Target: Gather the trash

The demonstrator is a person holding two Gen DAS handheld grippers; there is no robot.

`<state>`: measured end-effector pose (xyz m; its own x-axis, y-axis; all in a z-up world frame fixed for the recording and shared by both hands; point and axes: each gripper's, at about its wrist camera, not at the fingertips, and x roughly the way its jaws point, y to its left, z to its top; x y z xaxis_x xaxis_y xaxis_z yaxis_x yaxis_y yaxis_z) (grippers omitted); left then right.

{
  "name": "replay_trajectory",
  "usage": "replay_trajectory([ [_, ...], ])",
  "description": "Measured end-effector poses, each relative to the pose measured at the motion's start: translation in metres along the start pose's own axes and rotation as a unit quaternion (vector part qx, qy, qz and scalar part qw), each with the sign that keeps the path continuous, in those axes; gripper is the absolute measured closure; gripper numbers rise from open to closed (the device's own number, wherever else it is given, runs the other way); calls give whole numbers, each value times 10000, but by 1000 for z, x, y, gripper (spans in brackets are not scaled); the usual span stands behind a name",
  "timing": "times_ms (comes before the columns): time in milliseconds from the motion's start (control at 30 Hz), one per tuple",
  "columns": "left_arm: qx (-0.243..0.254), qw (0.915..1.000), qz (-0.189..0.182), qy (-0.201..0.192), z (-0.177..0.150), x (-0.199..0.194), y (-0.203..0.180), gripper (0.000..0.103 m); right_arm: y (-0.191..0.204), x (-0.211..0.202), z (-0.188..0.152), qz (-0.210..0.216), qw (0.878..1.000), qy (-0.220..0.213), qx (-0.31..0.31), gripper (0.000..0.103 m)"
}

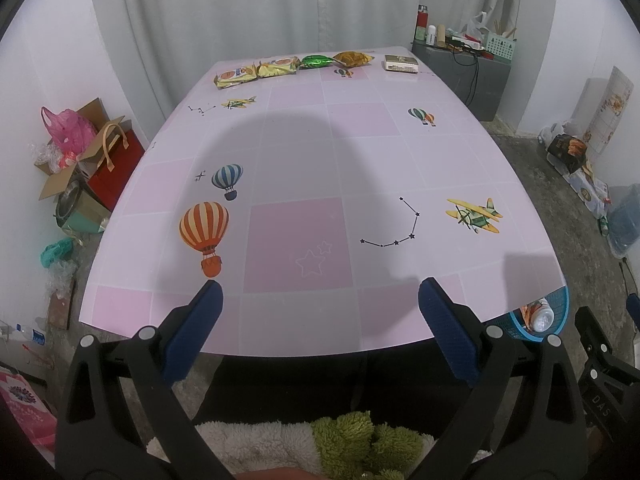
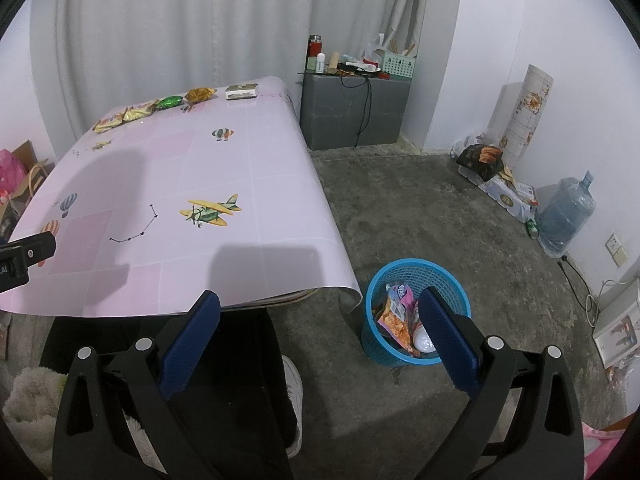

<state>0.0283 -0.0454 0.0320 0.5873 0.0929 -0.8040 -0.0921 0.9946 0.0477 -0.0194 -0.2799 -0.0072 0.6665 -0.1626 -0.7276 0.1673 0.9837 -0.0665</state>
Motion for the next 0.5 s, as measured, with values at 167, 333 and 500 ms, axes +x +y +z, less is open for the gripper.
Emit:
replay_trajectory([
  [167,2,10000,-2,4,0,0,0,9,1,0,-1,-5,10000,3,8,7],
  [333,4,10000,0,-3,0,0,0,9,1,0,-1,-9,10000,2,13,7],
  [500,4,10000,-2,4,0,0,0,9,1,0,-1,-6,10000,-1,10,7],
])
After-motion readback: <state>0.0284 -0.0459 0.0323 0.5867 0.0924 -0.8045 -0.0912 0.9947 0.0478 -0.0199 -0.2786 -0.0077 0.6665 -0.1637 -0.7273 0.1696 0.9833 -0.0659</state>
